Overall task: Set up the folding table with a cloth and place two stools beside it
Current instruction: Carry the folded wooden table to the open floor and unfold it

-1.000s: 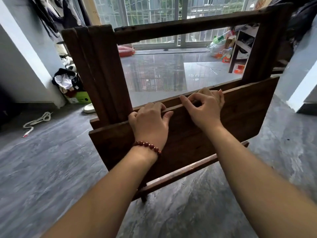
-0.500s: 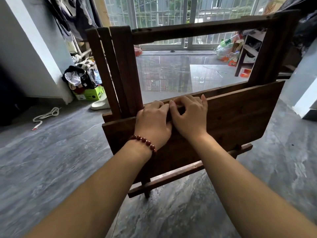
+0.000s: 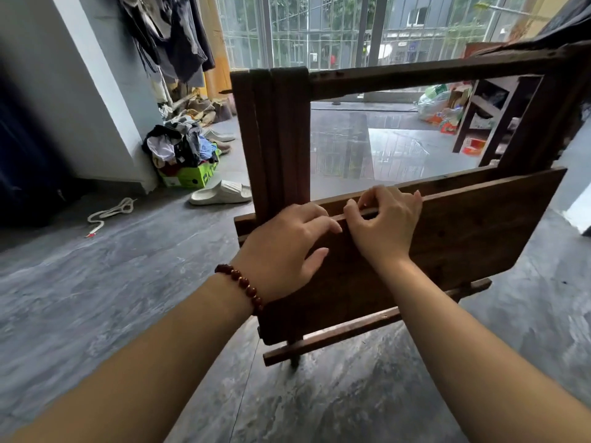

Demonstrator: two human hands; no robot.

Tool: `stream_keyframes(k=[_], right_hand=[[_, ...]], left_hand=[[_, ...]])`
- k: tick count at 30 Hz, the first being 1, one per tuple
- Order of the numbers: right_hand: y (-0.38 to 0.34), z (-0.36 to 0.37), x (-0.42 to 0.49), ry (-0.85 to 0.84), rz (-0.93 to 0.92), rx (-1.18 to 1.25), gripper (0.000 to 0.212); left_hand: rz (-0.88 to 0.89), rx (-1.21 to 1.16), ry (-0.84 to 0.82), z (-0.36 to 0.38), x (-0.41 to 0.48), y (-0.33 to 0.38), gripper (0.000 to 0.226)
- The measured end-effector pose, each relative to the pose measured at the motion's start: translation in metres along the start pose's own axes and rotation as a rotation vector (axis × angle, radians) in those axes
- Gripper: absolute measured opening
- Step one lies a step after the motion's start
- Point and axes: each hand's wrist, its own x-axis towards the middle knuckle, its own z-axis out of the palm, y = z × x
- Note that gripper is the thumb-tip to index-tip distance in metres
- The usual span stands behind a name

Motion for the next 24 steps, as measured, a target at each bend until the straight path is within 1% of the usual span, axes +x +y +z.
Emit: stream_keyframes(k=[4, 7, 9, 12, 16, 18, 21, 22, 24], right_hand=[[-0.021, 0.009, -0.008, -0.088, -0.033, -0.035, 0.030], [-0.043, 0.017, -0.016, -0.150, -0.073, 0.070, 0.037], [-0.057, 0.021, -0.020, -0.206, -0.084, 0.171, 0.042], [-0.070, 0.024, -0.018, -0.248, -0.010, 0.275, 0.049], [-0.077, 0.018, -0.006, -0.352, 0.077, 0.274, 0.057], [-0.078, 0.014, -0.001, -0.398, 0.130, 0.283, 0.053], [-0.078, 0.013, -0.002, -0.399, 0.150, 0.292, 0.042], [-0.078, 0.013, -0.004, -0.381, 0.154, 0.295, 0.041], [-0.077, 0.015, -0.008, -0.357, 0.171, 0.293, 0.037]], left_hand=[[0.033, 0.056, -0.019, 0.002, -0.016, -0.019, 0.033], [0.046, 0.074, 0.016, 0.009, -0.021, -0.026, 0.032], [0.024, 0.056, 0.036, 0.011, -0.020, -0.030, 0.039], [0.005, 0.008, 0.068, 0.012, -0.018, -0.036, 0.048], [0.006, -0.009, 0.105, 0.015, -0.015, -0.040, 0.043], [0.008, -0.088, 0.178, 0.014, -0.015, -0.041, 0.031], [-0.006, -0.176, 0.380, 0.009, -0.018, -0.048, 0.014], [-0.023, -0.174, 0.450, 0.008, -0.018, -0.051, 0.012], [-0.090, -0.169, 0.576, 0.008, -0.017, -0.056, 0.018]])
